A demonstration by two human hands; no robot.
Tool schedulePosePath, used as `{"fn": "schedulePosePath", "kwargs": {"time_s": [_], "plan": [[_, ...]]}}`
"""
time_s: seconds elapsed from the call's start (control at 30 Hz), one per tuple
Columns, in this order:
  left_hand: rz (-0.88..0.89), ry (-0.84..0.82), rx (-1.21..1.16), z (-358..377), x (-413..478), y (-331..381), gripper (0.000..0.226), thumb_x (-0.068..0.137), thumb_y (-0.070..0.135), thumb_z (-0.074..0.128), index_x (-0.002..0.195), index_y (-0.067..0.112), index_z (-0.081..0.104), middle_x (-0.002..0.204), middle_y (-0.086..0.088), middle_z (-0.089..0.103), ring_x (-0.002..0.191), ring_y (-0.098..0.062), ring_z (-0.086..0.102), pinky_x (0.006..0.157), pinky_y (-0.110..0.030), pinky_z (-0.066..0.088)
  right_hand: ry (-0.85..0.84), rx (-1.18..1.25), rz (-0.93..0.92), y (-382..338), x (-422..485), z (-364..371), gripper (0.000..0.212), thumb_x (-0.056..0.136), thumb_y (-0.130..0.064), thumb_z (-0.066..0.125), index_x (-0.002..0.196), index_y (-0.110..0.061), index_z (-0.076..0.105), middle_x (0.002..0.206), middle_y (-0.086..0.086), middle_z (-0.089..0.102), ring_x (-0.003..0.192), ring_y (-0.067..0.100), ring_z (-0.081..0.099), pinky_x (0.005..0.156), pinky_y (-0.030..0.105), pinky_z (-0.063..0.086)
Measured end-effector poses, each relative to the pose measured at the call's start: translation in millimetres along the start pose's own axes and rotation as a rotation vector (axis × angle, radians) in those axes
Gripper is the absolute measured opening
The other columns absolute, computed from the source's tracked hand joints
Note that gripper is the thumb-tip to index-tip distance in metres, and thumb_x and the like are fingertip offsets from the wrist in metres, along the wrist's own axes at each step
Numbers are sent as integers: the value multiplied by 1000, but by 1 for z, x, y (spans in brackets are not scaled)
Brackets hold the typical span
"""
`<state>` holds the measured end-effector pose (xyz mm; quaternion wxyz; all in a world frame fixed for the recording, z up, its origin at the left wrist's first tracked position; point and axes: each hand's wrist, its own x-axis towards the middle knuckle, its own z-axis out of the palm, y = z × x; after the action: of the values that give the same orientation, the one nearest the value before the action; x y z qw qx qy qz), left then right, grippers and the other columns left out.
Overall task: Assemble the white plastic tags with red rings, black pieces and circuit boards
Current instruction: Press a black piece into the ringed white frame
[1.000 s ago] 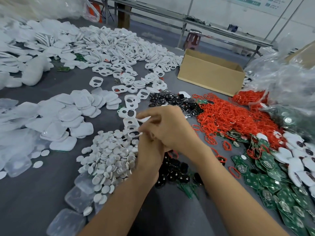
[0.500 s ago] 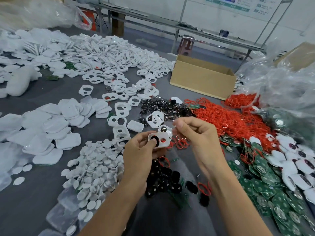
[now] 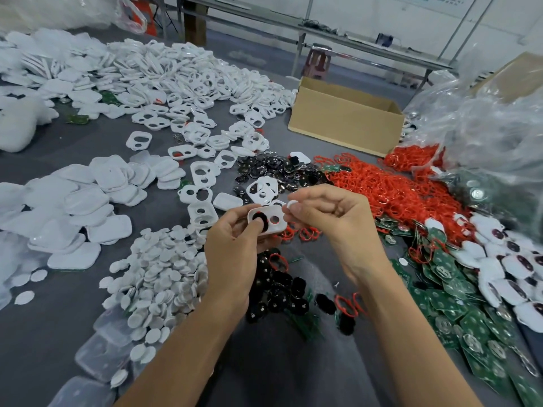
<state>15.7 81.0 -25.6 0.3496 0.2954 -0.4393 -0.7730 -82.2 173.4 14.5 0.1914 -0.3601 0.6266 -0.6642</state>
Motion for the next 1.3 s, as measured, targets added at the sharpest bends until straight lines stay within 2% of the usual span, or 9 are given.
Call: {"fn": "schedulePosePath", "kwargs": {"time_s": [0.13,0.23,0.33,0.4,0.53,0.7,0.8,0.97,1.3], "plan": [[29,5,20,1,0,-2,16,94,-2,57,96,9,68,80,-3,76,77,-22,74,60,-23,57,72,-137,3,6,0,3,9,80,1,72,85,-7,72,81,25,69,71,24,60,70,29,48],[68,14,71,1,0,-4,18,93,0,59,94,14,69,83,-4,76,81,-22,74,63,-23,58,125,-262,-2,11,0,7,12,77,-3,77,81,-14,75,79,13,66,67,23,52,66,33,44],[119,22,131,0,0,-7,16,94,3,60,95,15,70,87,-7,75,84,-23,74,71,-31,60,183,-244,11,16,-1,14,12,75,-2,78,81,-13,77,83,1,68,71,17,59,66,32,48],[152,21,160,1,-1,-9,14,94,4,60,96,14,69,88,-6,75,84,-21,74,77,-38,60,213,-169,47,21,-2,20,13,75,2,77,80,-10,77,86,3,70,75,14,64,68,27,51],[184,52,177,2,-1,-11,17,94,4,60,94,18,69,87,-2,75,82,-18,74,82,-42,60,280,-67,91,27,-5,29,12,76,5,75,79,-7,76,86,10,74,77,24,72,74,35,58],[197,55,181,1,-1,-12,18,93,8,62,92,24,69,91,-3,75,88,-21,73,86,-46,58,319,-88,108,26,-4,29,11,74,5,76,75,-6,74,72,1,73,67,12,70,65,21,54],[185,27,170,1,-1,-12,13,94,9,61,97,19,68,95,-7,74,91,-27,72,87,-48,56,316,-26,150,22,-4,28,10,73,7,76,75,-2,73,76,2,73,68,11,69,66,19,53],[190,18,168,0,1,-12,13,94,9,61,100,18,67,97,-8,74,92,-27,72,88,-48,56,289,41,196,15,-6,26,8,71,8,76,74,1,73,85,8,74,72,11,70,67,17,53],[228,9,201,0,0,-13,18,93,6,61,96,22,68,93,-3,75,87,-16,73,85,-45,58,342,-114,137,19,-6,30,14,73,3,78,70,-10,72,67,5,73,66,16,69,69,27,58]]}}
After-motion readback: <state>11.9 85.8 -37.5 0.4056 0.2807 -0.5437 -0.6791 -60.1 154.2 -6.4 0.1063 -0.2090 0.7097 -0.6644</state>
